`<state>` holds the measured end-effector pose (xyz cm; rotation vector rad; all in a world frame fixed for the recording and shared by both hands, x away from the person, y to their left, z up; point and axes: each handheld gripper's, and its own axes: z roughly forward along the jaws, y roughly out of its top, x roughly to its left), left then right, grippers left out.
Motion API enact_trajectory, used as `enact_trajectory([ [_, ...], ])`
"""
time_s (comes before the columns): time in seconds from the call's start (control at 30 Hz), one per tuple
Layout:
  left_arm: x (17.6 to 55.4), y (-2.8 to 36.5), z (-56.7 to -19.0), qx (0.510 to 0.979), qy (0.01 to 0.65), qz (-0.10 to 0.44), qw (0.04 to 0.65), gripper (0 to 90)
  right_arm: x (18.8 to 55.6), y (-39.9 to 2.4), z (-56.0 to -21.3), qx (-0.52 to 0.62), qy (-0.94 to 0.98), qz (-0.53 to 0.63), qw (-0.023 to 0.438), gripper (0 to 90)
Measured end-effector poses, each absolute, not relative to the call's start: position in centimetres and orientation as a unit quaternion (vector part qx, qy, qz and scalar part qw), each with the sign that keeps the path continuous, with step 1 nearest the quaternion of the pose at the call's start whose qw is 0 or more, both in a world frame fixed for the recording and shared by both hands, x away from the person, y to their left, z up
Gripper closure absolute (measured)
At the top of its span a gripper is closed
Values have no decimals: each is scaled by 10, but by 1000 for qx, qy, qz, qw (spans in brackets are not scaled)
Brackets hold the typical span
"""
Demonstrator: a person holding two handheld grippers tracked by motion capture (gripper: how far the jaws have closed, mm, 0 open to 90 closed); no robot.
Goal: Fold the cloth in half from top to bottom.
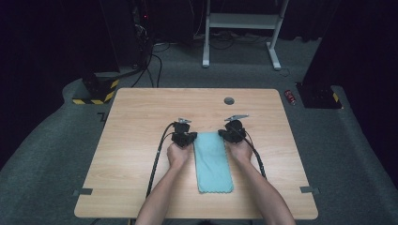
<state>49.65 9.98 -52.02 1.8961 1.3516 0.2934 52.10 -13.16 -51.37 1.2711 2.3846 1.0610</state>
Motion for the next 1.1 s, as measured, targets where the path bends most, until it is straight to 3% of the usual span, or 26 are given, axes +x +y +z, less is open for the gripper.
enact_trajectory([
  [0.2, 497, 99, -519, 752, 526, 118, 380, 892, 521, -131, -513, 429, 818, 363, 121, 869],
  [0.33, 498, 100, -519, 753, 524, 116, 381, 892, 521, -128, -516, 430, 819, 357, 129, 696],
  [0.4, 498, 99, -519, 754, 524, 117, 379, 892, 520, -124, -516, 422, 824, 349, 143, 671],
  [0.47, 498, 99, -519, 756, 522, 118, 377, 892, 518, -120, -517, 414, 828, 344, 155, 682],
  [0.63, 499, 97, -518, 760, 520, 120, 371, 893, 517, -114, -516, 398, 837, 345, 147, 856],
  [1.1, 502, 91, -511, 759, 513, 108, 387, 895, 513, -132, -501, 406, 825, 369, 133, 880],
])
